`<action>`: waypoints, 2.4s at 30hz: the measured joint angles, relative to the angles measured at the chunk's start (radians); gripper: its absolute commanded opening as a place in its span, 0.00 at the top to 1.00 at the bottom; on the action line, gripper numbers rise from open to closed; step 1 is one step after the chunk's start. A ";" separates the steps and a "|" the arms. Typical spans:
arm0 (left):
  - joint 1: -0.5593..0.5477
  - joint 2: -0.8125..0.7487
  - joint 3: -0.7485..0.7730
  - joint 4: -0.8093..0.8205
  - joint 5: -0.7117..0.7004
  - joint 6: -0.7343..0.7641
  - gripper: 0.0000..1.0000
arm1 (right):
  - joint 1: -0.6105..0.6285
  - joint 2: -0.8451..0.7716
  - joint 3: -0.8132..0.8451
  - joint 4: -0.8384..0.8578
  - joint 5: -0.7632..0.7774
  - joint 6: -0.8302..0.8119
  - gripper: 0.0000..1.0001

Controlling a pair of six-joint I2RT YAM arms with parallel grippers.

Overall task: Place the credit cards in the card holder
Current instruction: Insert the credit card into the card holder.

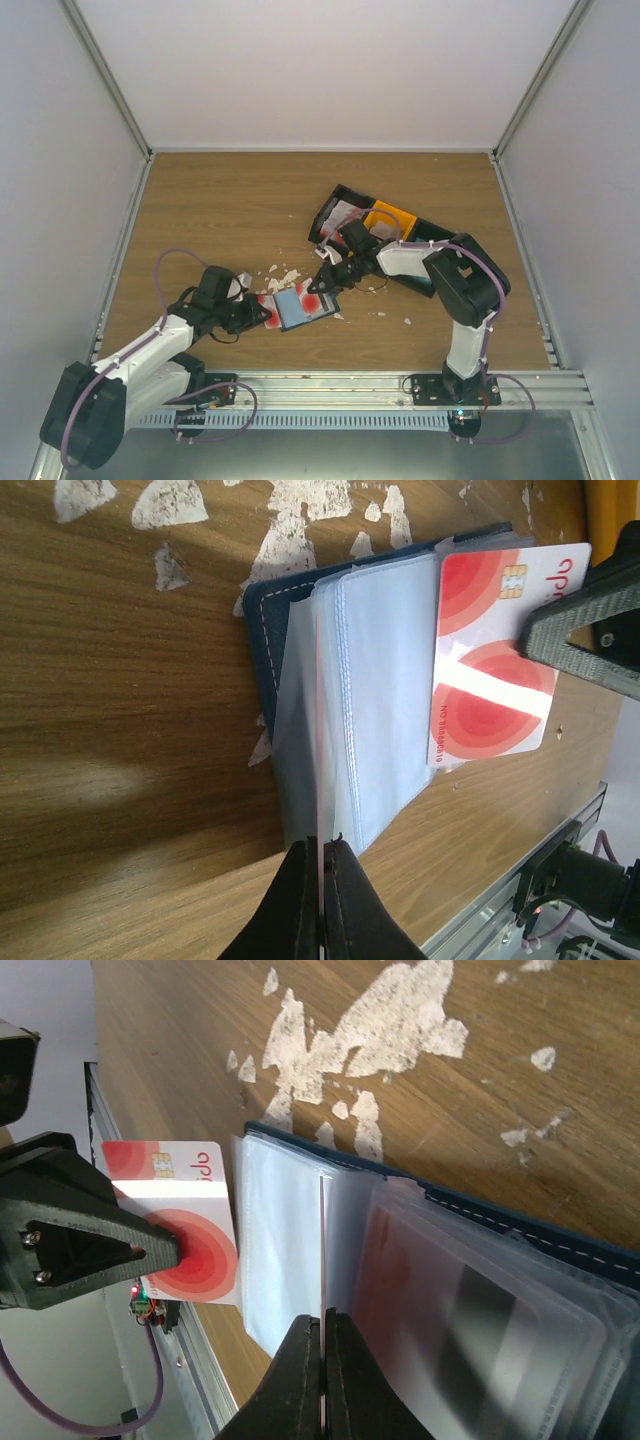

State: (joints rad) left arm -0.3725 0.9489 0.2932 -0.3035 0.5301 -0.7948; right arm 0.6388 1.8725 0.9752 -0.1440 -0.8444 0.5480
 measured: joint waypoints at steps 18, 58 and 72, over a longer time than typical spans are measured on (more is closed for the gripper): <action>-0.011 0.023 0.055 -0.079 -0.024 0.030 1.00 | -0.027 0.018 -0.025 0.008 -0.011 0.067 0.99; -0.012 0.123 0.015 0.056 0.038 0.044 1.00 | -0.012 0.073 -0.080 0.219 -0.108 0.165 0.97; -0.014 0.123 0.005 0.073 0.042 0.035 1.00 | 0.028 0.106 -0.052 0.242 -0.106 0.164 0.97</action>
State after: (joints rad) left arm -0.3866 1.0718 0.2981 -0.2306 0.5720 -0.7593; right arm 0.6666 1.9785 0.9234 0.0978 -0.9508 0.7120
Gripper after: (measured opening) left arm 0.009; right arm 0.027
